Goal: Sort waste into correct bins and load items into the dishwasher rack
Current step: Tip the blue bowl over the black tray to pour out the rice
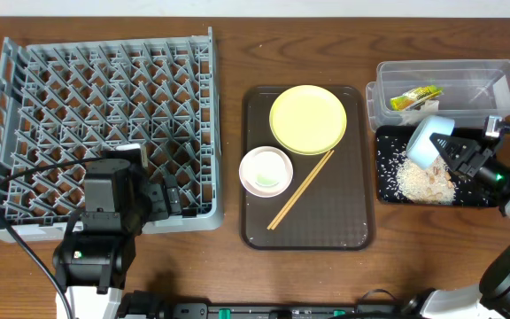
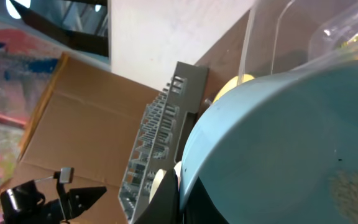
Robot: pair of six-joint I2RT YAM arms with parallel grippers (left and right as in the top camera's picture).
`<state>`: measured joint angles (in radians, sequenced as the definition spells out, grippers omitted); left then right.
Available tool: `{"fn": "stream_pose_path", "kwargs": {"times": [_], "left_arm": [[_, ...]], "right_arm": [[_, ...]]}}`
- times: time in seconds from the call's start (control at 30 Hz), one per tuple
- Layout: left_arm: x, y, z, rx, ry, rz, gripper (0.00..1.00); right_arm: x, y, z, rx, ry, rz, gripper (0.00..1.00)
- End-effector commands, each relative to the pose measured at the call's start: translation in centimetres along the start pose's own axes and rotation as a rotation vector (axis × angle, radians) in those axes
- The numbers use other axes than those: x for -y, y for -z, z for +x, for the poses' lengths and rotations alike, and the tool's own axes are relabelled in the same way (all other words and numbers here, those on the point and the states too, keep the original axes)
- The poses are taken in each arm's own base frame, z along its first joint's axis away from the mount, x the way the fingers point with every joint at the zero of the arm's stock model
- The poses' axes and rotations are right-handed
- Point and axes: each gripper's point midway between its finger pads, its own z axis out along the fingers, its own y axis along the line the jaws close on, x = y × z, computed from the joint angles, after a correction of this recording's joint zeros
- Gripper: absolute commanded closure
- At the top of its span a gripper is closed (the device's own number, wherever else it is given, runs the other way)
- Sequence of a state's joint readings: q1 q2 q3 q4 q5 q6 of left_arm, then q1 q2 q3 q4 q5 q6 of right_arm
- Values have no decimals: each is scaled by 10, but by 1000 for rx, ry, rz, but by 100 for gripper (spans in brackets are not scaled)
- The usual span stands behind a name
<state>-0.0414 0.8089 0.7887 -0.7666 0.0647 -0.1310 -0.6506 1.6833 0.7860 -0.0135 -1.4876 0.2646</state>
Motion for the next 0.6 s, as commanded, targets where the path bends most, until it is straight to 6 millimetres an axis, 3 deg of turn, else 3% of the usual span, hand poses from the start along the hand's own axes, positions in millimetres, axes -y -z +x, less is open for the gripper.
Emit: {"fn": "stream_pose_path", "kwargs": {"times": [0.0, 0.13, 0.23, 0.3, 0.4, 0.47, 0.57], "left_arm": [[2, 5, -6, 16, 3, 8, 7], [2, 5, -6, 16, 3, 7, 7], [2, 5, -6, 16, 3, 7, 7], [2, 5, -6, 16, 3, 8, 7], [2, 5, -6, 16, 3, 7, 7], [2, 5, -6, 16, 3, 8, 7], [2, 5, -6, 16, 3, 8, 7]], "right_arm": [[3, 0, -4, 14, -118, 44, 99], [-23, -5, -2, -35, 30, -78, 99], [-4, -5, -7, 5, -129, 27, 99], [-26, -6, -5, -41, 20, -82, 99], [-14, -8, -9, -12, -73, -10, 99], [-29, -8, -8, -44, 16, -81, 99], [-29, -9, -9, -45, -13, -77, 99]]}}
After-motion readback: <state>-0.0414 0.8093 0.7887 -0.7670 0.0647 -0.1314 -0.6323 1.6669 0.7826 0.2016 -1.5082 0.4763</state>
